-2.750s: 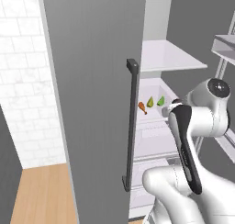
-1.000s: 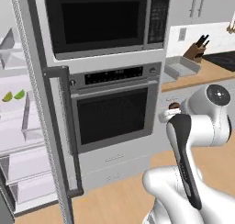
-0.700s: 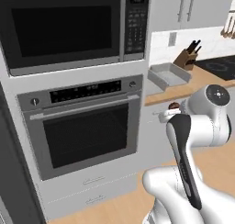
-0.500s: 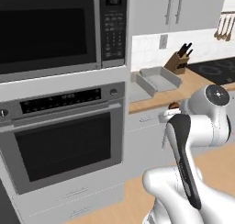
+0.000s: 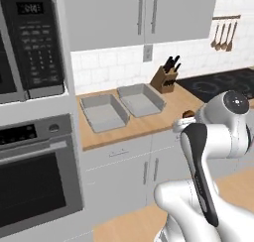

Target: Place one lemon wedge and one chicken drumstick in each tupperware on the nearby counter, to pack two identical lunches.

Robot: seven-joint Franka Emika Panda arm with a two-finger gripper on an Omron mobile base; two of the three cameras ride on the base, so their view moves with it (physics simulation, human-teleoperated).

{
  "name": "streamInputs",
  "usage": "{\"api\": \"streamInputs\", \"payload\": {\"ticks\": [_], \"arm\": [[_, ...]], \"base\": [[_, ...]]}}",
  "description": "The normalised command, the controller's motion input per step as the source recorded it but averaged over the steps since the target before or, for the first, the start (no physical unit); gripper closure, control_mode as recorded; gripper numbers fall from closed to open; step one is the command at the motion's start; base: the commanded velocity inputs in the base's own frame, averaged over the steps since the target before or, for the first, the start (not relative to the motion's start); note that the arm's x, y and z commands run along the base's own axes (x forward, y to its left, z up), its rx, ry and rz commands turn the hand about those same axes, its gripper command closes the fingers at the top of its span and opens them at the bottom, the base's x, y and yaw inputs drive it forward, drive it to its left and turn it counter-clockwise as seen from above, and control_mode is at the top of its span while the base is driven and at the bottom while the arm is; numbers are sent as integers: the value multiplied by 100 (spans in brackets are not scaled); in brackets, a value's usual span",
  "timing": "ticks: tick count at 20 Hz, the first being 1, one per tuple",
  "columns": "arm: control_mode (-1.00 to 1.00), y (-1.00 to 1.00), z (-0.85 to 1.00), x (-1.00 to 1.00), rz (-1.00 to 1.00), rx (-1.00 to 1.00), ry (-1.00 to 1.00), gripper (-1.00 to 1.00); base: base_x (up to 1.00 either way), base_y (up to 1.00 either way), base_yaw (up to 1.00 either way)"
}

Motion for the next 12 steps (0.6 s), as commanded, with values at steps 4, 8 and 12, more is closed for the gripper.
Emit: {"api": "streamInputs", "payload": {"ticks": [4,8,12], "arm": [[100,0,0,0,0,0,0,100],[100,0,0,0,0,0,0,100],[100,0,0,0,0,0,0,100]], "base": [[100,-91,0],[100,-51,3],[100,13,11]]}}
